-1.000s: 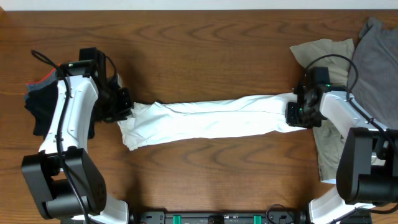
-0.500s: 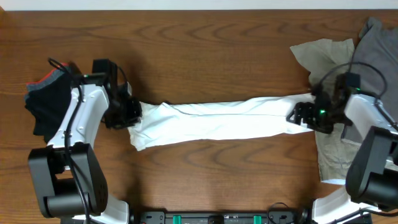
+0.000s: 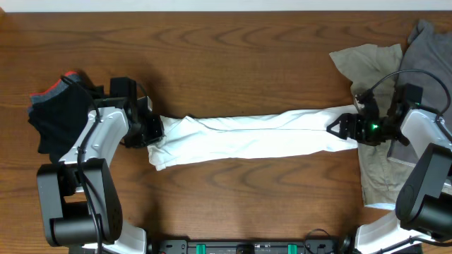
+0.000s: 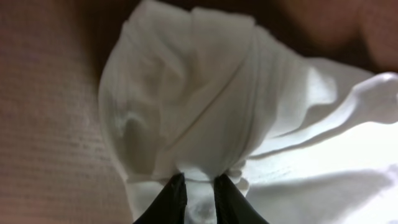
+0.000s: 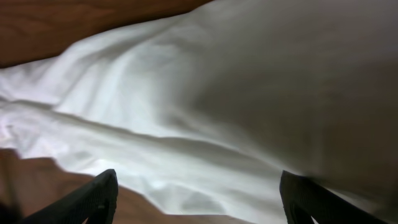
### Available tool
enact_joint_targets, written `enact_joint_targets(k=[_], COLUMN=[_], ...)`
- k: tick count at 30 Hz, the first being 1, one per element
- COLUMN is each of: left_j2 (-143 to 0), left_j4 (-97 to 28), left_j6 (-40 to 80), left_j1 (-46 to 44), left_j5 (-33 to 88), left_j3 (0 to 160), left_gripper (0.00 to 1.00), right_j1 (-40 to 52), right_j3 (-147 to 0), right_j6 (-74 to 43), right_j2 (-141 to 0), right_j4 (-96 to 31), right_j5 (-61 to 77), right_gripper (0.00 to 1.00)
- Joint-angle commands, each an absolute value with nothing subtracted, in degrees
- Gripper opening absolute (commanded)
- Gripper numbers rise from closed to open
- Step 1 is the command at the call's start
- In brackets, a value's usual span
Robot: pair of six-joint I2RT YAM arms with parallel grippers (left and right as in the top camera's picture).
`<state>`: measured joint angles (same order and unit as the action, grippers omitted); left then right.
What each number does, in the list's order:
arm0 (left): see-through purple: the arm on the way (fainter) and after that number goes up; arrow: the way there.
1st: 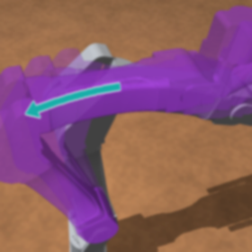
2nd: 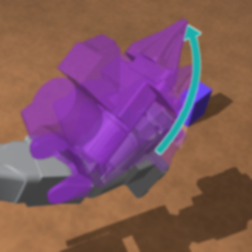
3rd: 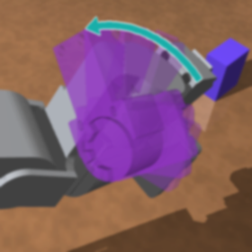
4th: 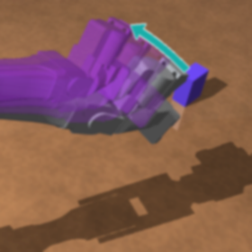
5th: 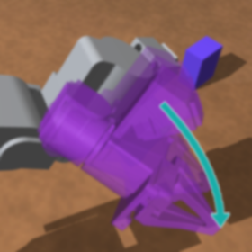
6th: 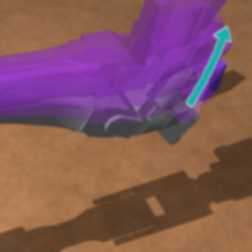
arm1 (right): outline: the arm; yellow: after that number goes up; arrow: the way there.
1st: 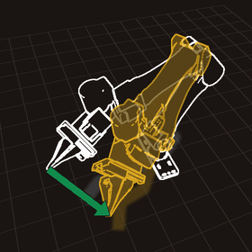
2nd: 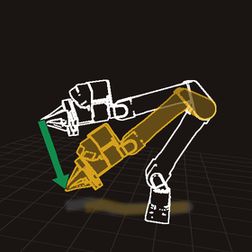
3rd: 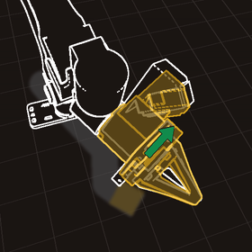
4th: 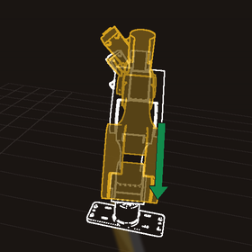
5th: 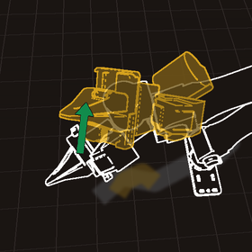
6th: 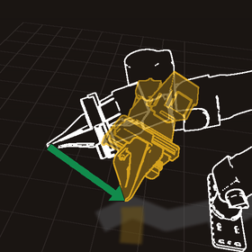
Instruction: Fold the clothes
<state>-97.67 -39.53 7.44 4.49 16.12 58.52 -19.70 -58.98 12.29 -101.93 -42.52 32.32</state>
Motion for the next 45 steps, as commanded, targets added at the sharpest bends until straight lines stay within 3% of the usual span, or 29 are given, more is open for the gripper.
enact_joint_targets(k=[1, 12, 27, 32, 41, 42, 45], left_j2=[-98.17, -103.33, -107.48, -107.92, -107.92, -107.92, -107.92], left_j4=[-38.09, -30.28, -30.92, -30.15, -29.19, -29.21, -29.28], left_j6=[6.94, 6.94, 7.03, 7.79, 8.19, 8.19, 8.19], left_j1=[4.51, 4.84, 7.97, 9.69, 17.54, 17.72, 17.39], left_j5=[15.79, 13.74, 12.4, 3.99, 11.27, 12.88, 16.32], left_j3=[58.33, 58.33, 58.33, 58.37, 60.51, 60.51, 60.51], left_gripper=[0.19, 0.19, 0.19, 0.19, 0.19, 0.2, 0.38], right_j1=[-21.19, -21.47, -21.45, -21.34, -21.3, -21.23, -20.6], right_j3=[-62.02, -69.76, -69.6, -69.6, -69.12, -68.73, -67.26], right_j6=[10.81, 10.98, 12.88, 12.71, 13.41, 13.85, 15.09], right_j2=[-100.82, -100.82, -100.84, -100.84, -100.9, -100.95, -101.32], right_j4=[-42.33, -49.28, -50.72, -51.72, -52.05, -51.81, -50.52], right_j5=[28.62, 24.05, 20.32, 20.32, 23.24, 23.9, 26.39], right_gripper=[0.82, 0.84, 0.88, 0.88, 0.92, 0.92, 0.93])
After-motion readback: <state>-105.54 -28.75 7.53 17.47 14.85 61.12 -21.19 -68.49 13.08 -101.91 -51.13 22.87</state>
